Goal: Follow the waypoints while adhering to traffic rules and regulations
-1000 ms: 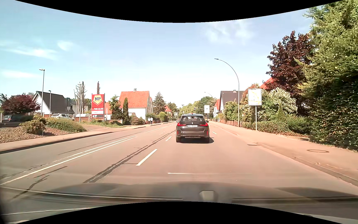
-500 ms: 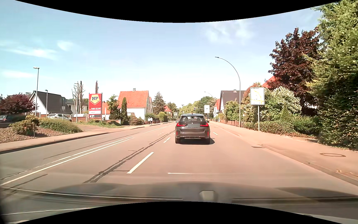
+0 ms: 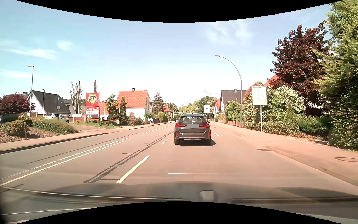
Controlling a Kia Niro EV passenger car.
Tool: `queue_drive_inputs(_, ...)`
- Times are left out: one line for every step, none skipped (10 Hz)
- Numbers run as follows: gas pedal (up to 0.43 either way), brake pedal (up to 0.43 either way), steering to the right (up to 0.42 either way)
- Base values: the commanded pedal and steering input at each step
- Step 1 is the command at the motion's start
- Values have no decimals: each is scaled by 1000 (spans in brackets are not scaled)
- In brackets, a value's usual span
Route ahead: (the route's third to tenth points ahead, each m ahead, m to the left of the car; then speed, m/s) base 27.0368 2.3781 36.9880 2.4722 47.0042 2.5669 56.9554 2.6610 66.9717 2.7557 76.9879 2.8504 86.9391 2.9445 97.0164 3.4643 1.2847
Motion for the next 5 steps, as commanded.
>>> queue_drive_inputs(0,12,7)
queue_drive_inputs(0,6,7)
queue_drive_inputs(0,6,7)
queue_drive_inputs(0,6,7)
queue_drive_inputs(0,6,7)
